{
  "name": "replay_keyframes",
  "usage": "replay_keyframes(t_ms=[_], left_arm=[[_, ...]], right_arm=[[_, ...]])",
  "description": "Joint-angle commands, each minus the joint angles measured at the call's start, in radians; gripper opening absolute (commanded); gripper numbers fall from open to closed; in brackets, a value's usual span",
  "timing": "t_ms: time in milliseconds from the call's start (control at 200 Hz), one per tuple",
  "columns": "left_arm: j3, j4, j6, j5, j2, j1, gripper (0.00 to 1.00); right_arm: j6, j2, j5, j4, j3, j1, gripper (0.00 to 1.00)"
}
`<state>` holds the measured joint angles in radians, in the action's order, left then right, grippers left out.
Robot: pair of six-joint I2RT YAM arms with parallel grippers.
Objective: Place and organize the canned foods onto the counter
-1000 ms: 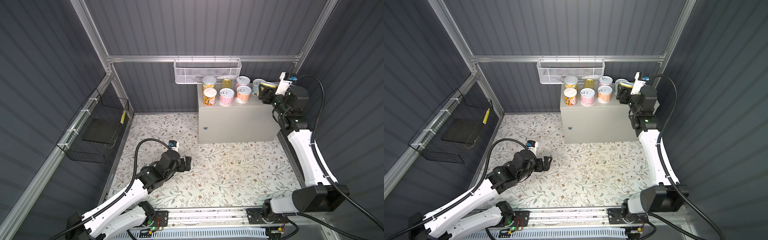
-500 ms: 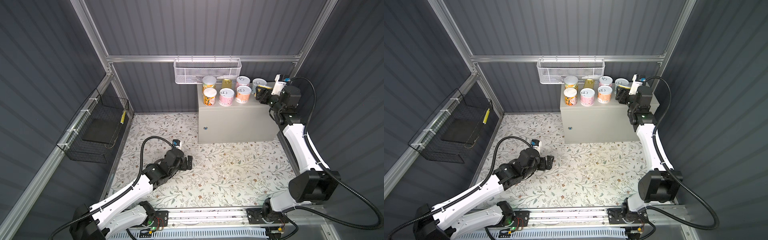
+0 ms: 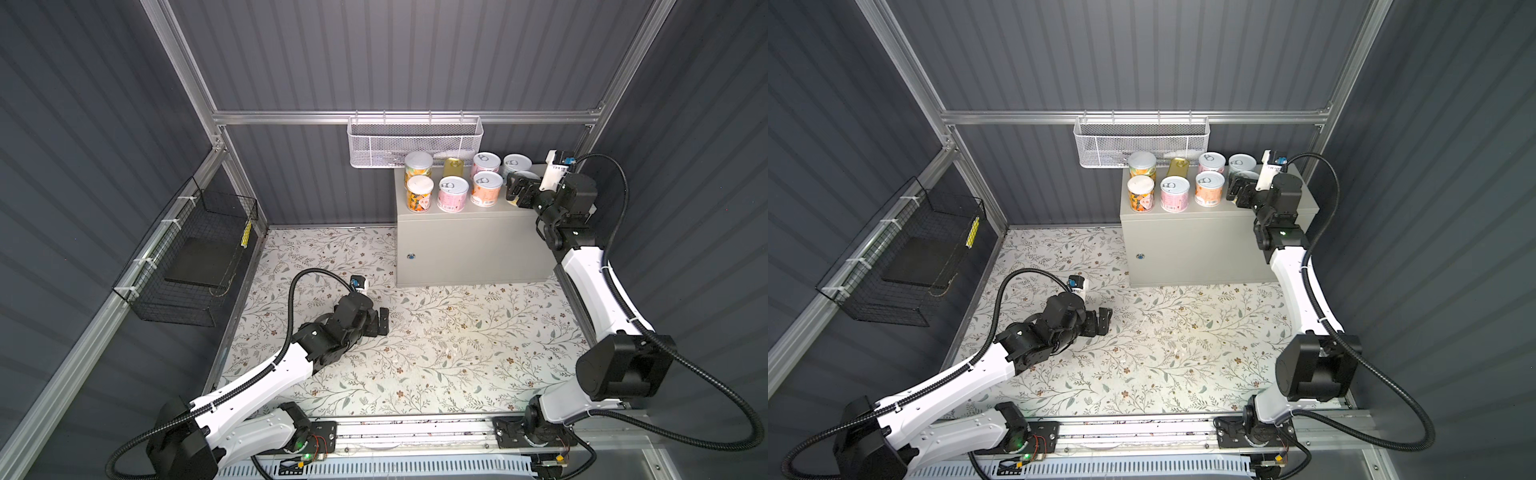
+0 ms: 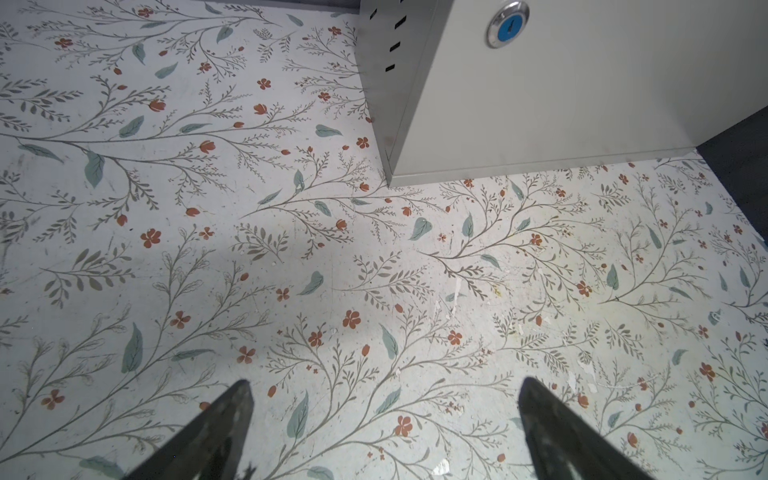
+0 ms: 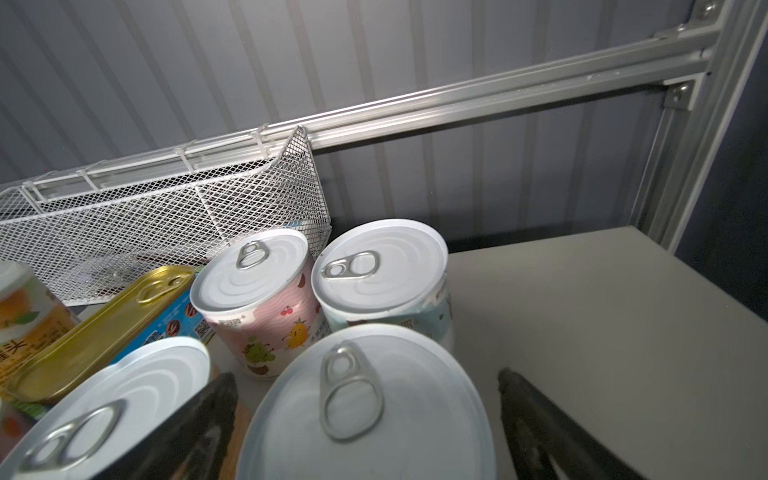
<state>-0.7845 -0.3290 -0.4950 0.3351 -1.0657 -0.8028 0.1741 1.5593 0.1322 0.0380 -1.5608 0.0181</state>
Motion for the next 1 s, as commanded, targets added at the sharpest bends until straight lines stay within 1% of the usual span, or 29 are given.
replay_keyframes(t_ms=[0, 125, 260, 320, 375, 450, 510, 585, 660, 770, 906, 996], left_arm=[[-0.034, -0.009, 0.037, 0.051, 0.031, 0.01, 1.0], [-0.036, 0.008, 0.062, 0.056, 0.024, 0.016, 1.0], [0.001, 0.055, 0.058, 0.095, 0.015, 0.034, 1.0], [0.029, 0.089, 0.043, 0.101, 0.009, 0.055, 1.0], [0.049, 0.113, 0.03, 0.116, 0.003, 0.079, 1.0], [0.078, 0.174, 0.07, 0.12, -0.004, 0.11, 1.0], [0.095, 0.214, 0.103, 0.155, -0.01, 0.136, 1.0], [0.106, 0.261, 0.142, 0.152, -0.023, 0.196, 1.0], [0.126, 0.321, 0.183, 0.148, -0.029, 0.26, 1.0], [0.167, 0.404, 0.216, 0.136, -0.036, 0.373, 1.0], [0.273, 0.62, 0.316, 0.129, -0.09, 0.498, 1.0], [0.32, 0.751, 0.346, 0.097, -0.172, 0.575, 1.0]], right_arm=[[-0.022, -0.068, 0.018, 0.032, 0.02, -0.003, 0.99], [-0.024, -0.154, -0.005, 0.056, 0.092, -0.003, 0.99], [-0.024, -0.287, -0.049, 0.065, 0.206, -0.003, 0.99], [-0.008, -0.358, -0.058, 0.06, 0.284, -0.003, 0.99], [-0.01, -0.429, -0.041, 0.062, 0.369, -0.003, 0.99], [-0.008, -0.538, -0.045, 0.05, 0.486, -0.003, 0.99], [-0.011, -0.612, -0.073, 0.046, 0.581, -0.003, 0.99], [-0.009, -0.699, -0.12, 0.055, 0.708, -0.003, 0.99], [-0.005, -0.773, -0.143, 0.07, 0.834, -0.003, 0.99], [-0.004, -0.835, -0.2, 0.165, 1.016, -0.003, 0.99], [0.032, -0.823, -0.328, 0.312, 1.165, -0.004, 0.99], [0.039, -0.762, -0.382, 0.419, 1.237, -0.003, 0.99]])
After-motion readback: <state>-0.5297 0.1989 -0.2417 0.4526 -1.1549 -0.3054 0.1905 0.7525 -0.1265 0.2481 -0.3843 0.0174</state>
